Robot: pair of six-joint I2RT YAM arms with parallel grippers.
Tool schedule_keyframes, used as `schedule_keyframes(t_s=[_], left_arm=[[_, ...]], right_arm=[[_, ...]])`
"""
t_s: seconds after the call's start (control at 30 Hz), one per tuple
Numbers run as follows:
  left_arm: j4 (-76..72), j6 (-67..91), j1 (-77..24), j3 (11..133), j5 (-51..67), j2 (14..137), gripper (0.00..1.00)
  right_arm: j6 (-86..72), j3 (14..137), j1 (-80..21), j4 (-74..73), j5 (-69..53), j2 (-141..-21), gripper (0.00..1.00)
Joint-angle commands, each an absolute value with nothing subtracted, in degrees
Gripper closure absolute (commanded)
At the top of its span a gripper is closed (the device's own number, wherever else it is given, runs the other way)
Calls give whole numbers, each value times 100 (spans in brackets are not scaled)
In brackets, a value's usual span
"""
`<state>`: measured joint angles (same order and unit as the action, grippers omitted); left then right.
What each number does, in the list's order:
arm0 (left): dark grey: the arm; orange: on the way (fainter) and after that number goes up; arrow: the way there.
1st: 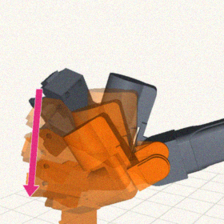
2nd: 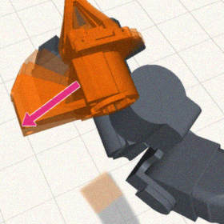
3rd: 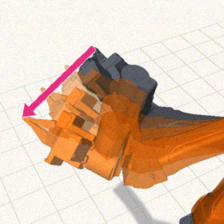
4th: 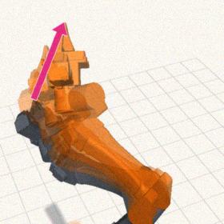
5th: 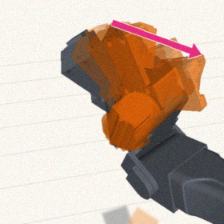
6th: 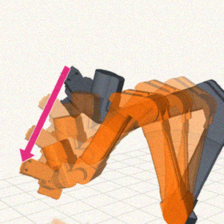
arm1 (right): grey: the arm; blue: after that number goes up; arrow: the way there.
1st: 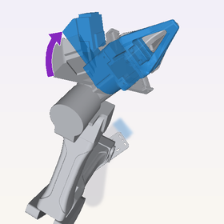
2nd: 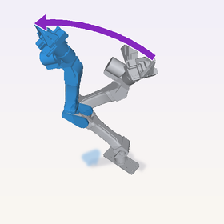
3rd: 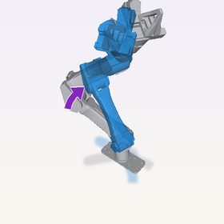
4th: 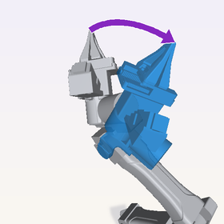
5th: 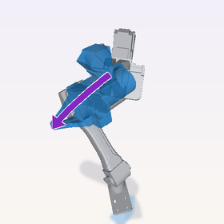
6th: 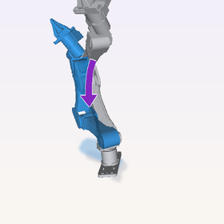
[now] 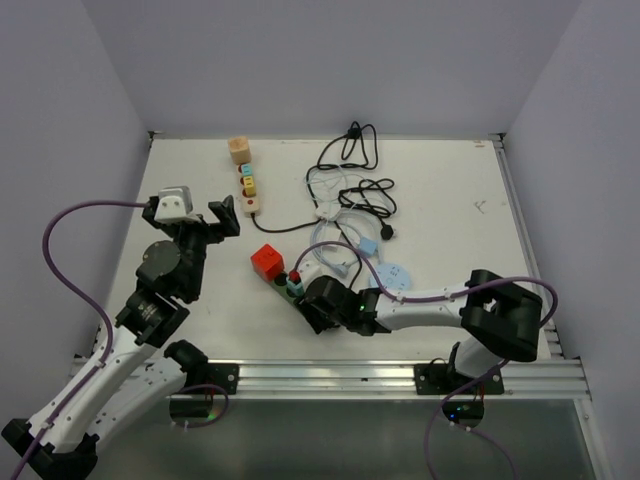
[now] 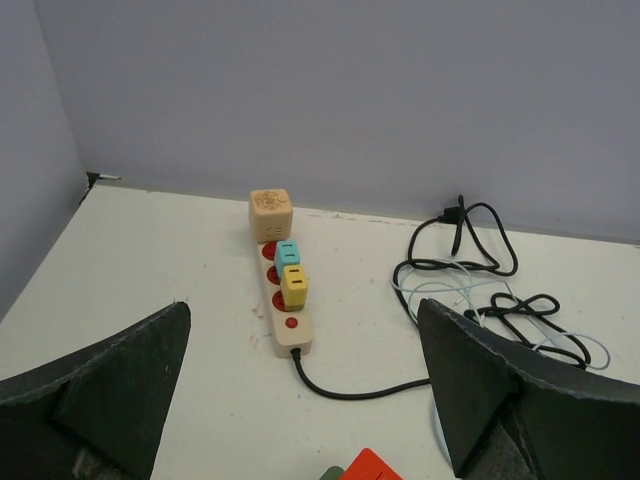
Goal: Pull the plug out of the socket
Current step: Move the socket to the center of the board.
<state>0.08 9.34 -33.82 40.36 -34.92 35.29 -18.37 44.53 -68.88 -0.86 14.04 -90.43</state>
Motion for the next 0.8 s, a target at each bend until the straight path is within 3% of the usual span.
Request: schedule_keyframes(t_s=[0.0, 0.03, 0.07, 0.1, 0.3, 0.77], left_arm=[[-281, 861, -3410, 3999, -3463, 3559, 1], [-273, 853, -3401, 3999, -3445, 3577, 0], [-272, 853, -3401, 3999, -3393, 3586, 0], [-264, 835, -3401, 3999, -3366, 3612, 0], [-211, 800, -3410, 4043, -3164, 3709, 0], [-9, 835, -3410, 4218, -2804, 4051, 0]], right_arm=[[-1933, 4377, -6979, 176, 1538, -9141, 95], [-1960, 4307, -6987, 193, 1503, -9132, 88], [-1986, 4281, -6987, 219, 1494, -9106, 69], [-2004, 4254, -6987, 237, 1494, -9062, 60], [-1995, 4139, -6987, 317, 1538, -8623, 32], [-1662, 4306, -6979, 527, 2223, -8146, 20]])
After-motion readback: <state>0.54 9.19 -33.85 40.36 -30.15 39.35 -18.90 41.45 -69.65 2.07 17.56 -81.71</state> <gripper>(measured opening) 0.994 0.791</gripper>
